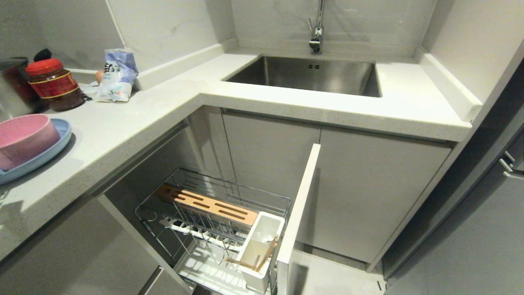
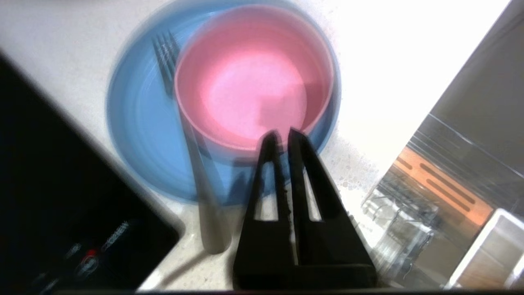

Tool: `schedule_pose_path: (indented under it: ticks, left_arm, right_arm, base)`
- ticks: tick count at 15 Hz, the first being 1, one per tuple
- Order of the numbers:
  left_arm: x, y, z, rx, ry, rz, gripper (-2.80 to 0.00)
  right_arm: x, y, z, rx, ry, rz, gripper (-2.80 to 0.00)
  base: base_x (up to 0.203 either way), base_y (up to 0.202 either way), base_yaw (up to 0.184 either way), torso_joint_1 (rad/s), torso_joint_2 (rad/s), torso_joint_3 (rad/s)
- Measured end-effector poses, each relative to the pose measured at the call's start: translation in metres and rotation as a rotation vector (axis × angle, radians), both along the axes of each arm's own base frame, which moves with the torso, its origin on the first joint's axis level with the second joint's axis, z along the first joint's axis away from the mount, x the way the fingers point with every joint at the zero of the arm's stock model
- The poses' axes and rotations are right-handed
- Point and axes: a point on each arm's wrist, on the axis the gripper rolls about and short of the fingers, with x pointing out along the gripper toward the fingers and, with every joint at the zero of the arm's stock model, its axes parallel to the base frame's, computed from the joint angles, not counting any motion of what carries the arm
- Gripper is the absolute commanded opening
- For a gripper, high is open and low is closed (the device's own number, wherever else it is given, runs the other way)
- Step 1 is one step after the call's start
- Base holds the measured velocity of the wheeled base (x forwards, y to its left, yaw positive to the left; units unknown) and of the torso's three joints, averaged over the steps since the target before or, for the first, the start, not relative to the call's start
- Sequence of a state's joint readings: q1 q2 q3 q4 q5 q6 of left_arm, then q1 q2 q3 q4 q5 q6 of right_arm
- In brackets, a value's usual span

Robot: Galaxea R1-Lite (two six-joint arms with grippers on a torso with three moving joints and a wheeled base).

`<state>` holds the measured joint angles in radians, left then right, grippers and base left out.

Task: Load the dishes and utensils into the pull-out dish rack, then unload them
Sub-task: Take the chopsticks out of the cupboard

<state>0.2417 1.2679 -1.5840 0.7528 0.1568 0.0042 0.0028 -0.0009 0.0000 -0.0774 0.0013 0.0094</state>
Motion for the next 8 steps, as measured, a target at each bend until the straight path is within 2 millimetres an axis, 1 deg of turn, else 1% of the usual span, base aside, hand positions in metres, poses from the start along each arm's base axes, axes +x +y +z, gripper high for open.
schedule_pose_path:
  ticks: [2, 4, 6, 8]
  left_arm:
    - [0.000, -0.014, 0.014, -0.090, -0.135, -0.045, -2.80]
    - [-0.001, -0.033, 0.025, -0.221, -0.223, -0.129, -2.80]
    - [0.001, -0.058, 0.026, -0.355, -0.221, -0.258, -2.80]
    - [0.009, -0.086, 0.014, -0.446, -0.106, -0.368, -2.80]
  right_arm:
    - [0.000, 0.000, 0.000, 0.000, 0.000, 0.000, -2.80]
    - [0.000, 0.000, 0.000, 0.000, 0.000, 0.000, -2.80]
    - [0.000, 0.000, 0.000, 0.000, 0.000, 0.000, -2.80]
    - [0.000, 0.000, 0.000, 0.000, 0.000, 0.000, -2.80]
  base:
    - [0.000, 0.000, 0.000, 0.000, 0.00, 0.000]
    - [0.000, 0.000, 0.000, 0.000, 0.00, 0.000]
    - [0.000, 0.000, 0.000, 0.000, 0.00, 0.000]
    - [0.000, 0.000, 0.000, 0.000, 0.00, 0.000]
